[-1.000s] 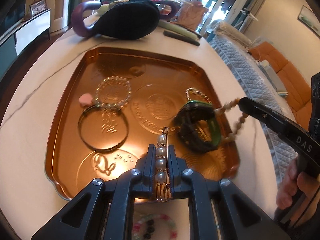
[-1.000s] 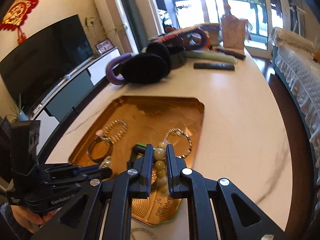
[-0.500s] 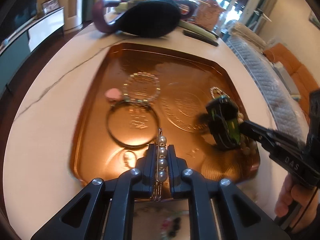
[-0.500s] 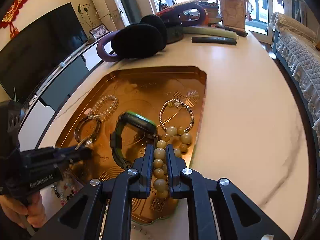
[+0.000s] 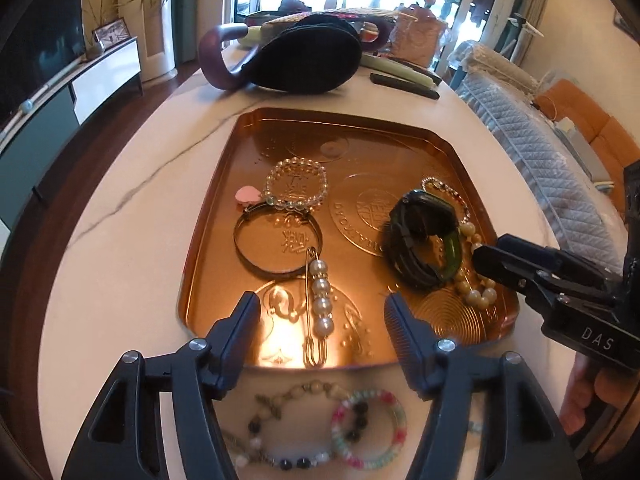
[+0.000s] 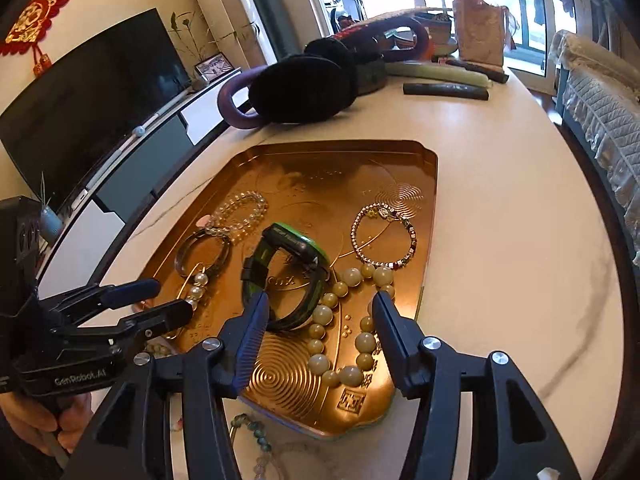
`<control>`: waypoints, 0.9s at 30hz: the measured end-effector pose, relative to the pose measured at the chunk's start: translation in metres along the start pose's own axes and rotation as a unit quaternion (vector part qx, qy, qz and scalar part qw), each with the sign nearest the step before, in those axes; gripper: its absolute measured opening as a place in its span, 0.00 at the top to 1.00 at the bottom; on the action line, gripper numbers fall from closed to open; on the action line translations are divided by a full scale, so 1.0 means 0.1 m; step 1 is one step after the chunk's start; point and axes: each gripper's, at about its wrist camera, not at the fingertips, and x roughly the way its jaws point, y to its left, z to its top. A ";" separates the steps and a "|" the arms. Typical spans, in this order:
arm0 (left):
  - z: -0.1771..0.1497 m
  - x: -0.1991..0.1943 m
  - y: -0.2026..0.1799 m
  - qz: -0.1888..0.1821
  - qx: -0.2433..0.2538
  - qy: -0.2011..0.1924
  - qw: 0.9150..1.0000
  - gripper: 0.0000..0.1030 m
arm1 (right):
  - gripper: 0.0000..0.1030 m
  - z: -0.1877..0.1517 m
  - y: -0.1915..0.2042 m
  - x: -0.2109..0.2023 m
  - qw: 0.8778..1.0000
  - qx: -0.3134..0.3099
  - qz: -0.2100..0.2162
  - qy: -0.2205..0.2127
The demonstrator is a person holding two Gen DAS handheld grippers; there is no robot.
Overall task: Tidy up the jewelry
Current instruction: 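Lower the pearl pin and jade bracelet into the copper tray and open both tools, then move the left tool to the pink-green bead bracelet while the right tool approaches the green bead bangle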
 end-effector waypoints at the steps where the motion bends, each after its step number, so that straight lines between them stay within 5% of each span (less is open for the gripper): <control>1: -0.01 -0.02 -0.01 -0.001 0.001 -0.001 1.000 0.37 | 0.49 -0.01 0.01 -0.03 1.000 0.001 0.000 -0.001; 21: -0.26 -0.97 -0.07 -0.015 -0.006 -0.046 0.999 0.28 | 0.49 -0.19 0.43 -0.96 0.998 -0.041 0.008 -0.045; 27: -0.42 -1.00 0.07 -0.025 -0.011 -0.066 0.997 0.29 | 0.54 -0.46 0.48 -0.98 0.995 -0.095 -0.014 -0.034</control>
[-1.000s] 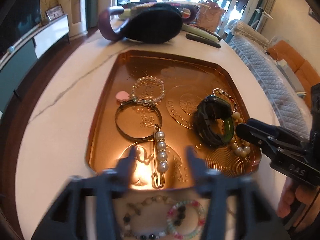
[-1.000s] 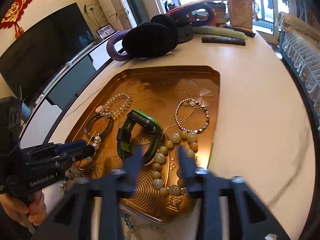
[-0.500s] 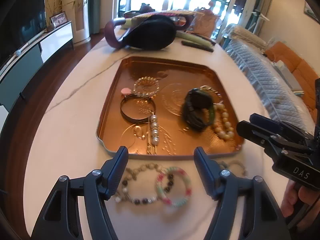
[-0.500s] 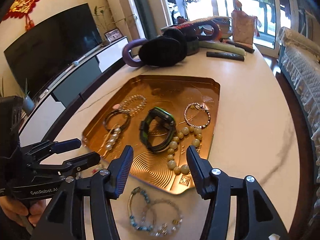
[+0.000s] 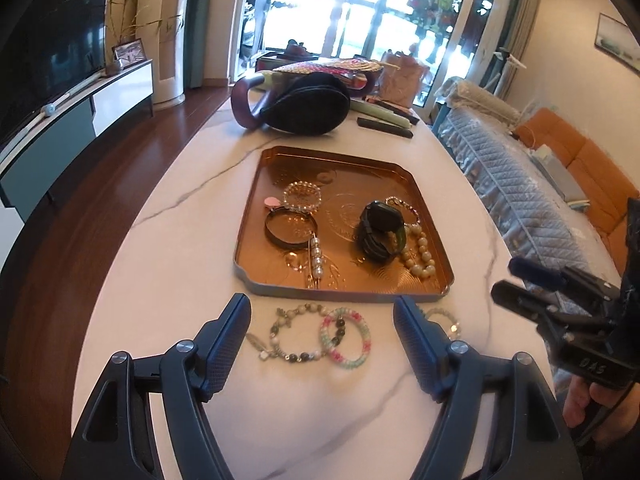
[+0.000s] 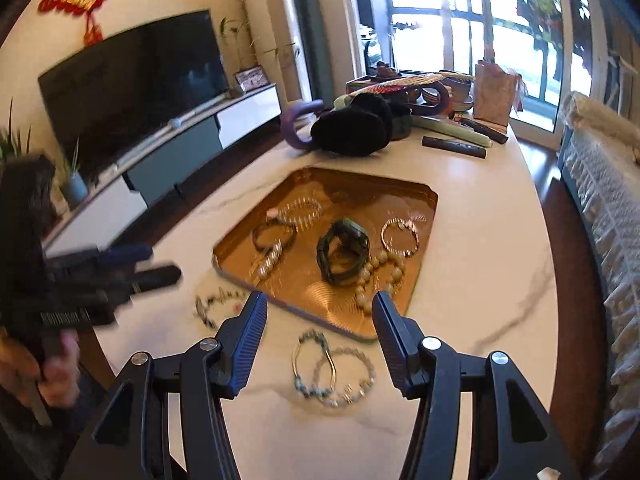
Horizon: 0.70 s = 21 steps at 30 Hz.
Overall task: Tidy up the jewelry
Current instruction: 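Move the left tool to the pink-green bead bracelet while the right tool approaches the green bead bangle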
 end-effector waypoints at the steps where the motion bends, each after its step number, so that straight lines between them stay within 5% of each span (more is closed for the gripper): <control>1: -0.04 0.02 0.00 -0.001 0.003 0.001 1.000 0.32 | 0.60 -0.04 0.00 0.04 1.000 -0.002 -0.001 0.005; 4: -0.15 0.17 -0.01 -0.006 0.018 0.020 1.000 0.51 | 0.81 -0.19 -0.06 0.23 0.999 0.010 0.010 0.032; 7: -0.24 0.34 -0.02 -0.016 0.032 0.044 0.998 0.66 | 0.84 -0.28 -0.06 0.30 0.999 -0.001 0.010 0.045; 21: -0.22 0.76 -0.13 -0.010 0.060 0.081 0.995 0.68 | 0.84 -0.39 -0.05 0.74 0.994 -0.019 0.013 0.103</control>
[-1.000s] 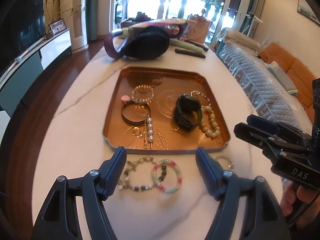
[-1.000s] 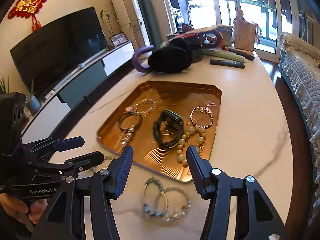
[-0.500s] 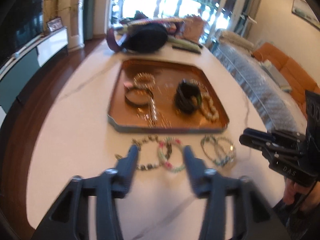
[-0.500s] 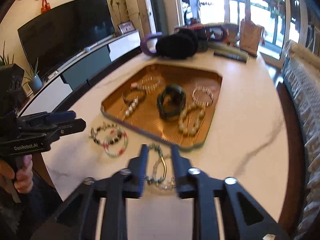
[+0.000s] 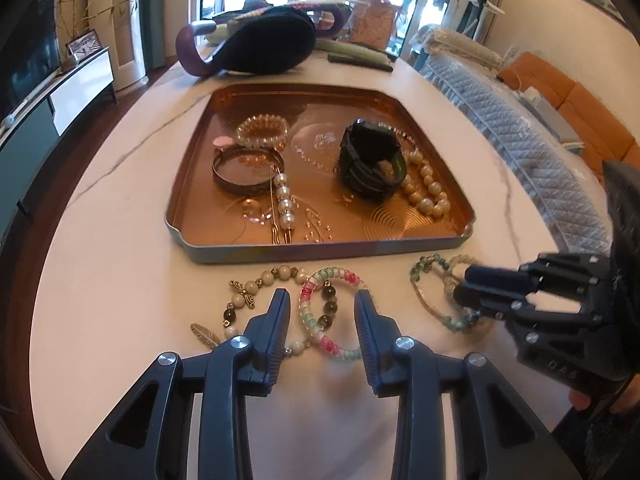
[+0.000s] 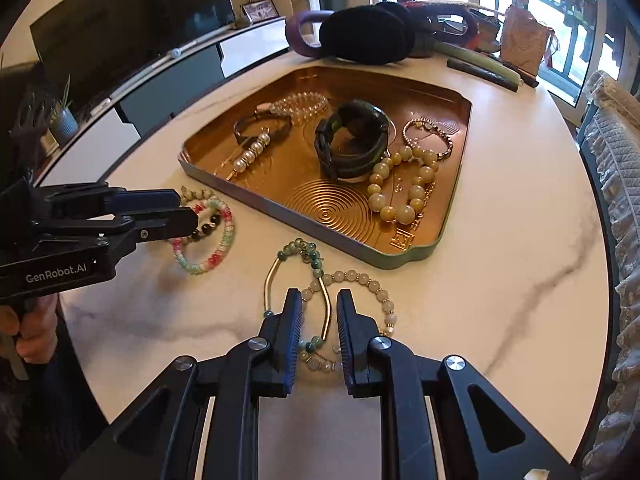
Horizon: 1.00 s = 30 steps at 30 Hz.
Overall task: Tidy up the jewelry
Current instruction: 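Move the left tool to the pink-green bead bracelet while the right tool approaches the green bead bangle, then grasp the pink-green bead bracelet with the left tool while the right tool grasps the green bead bangle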
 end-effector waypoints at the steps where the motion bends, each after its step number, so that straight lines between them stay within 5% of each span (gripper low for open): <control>1: 0.00 0.03 0.01 0.005 -0.001 0.003 1.000 0.70 | 0.84 0.01 -0.01 0.01 1.000 0.002 -0.001 -0.001; 7: 0.02 0.11 0.08 -0.001 -0.014 0.007 1.000 0.91 | 0.94 0.03 0.01 0.02 1.000 -0.005 0.011 -0.002; 25: -0.04 -0.17 0.05 -0.013 -0.019 -0.019 1.000 0.92 | 0.97 0.02 0.08 -0.19 0.999 -0.006 0.022 -0.040; 30: -0.06 -0.20 0.04 -0.011 -0.017 -0.020 1.000 0.92 | 0.88 0.08 0.14 -0.11 0.999 -0.005 0.018 -0.046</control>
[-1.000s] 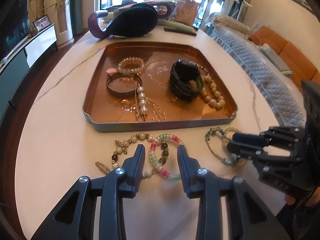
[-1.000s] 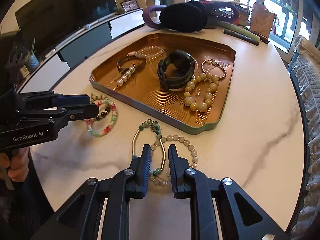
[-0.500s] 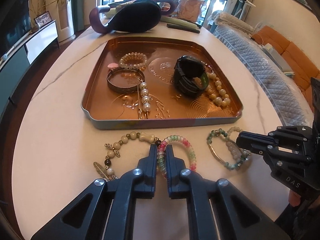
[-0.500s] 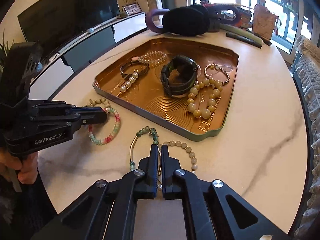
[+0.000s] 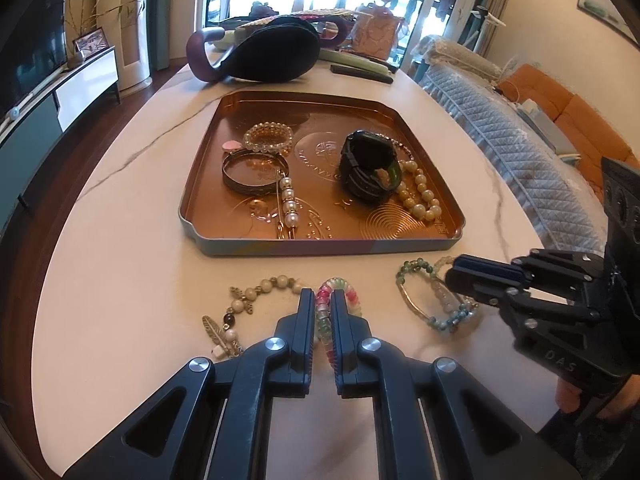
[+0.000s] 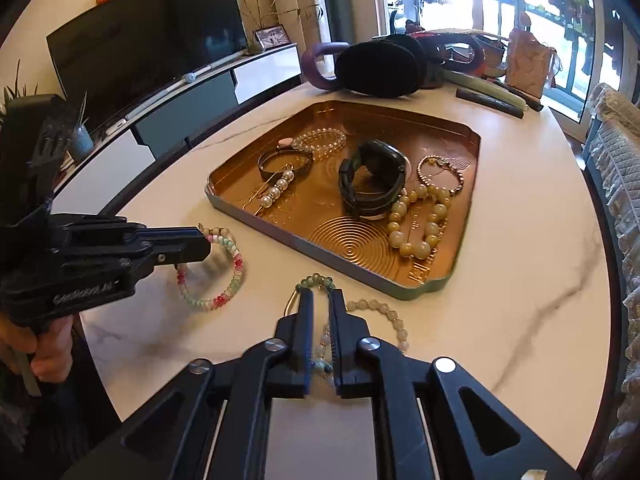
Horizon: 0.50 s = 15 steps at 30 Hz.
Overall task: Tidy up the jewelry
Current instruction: 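Grasp the pink-green bead bracelet with the left tool while the right tool grasps the green bead bangle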
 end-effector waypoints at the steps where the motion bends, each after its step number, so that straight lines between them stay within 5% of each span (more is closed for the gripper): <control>1: -0.01 0.01 0.00 0.000 0.000 0.003 1.000 0.92 | 0.88 0.00 0.00 0.03 1.000 -0.001 0.000 0.002; 15: -0.08 0.19 -0.07 0.020 0.035 0.025 0.999 0.84 | 0.82 0.05 -0.02 0.29 0.999 -0.010 -0.021 0.024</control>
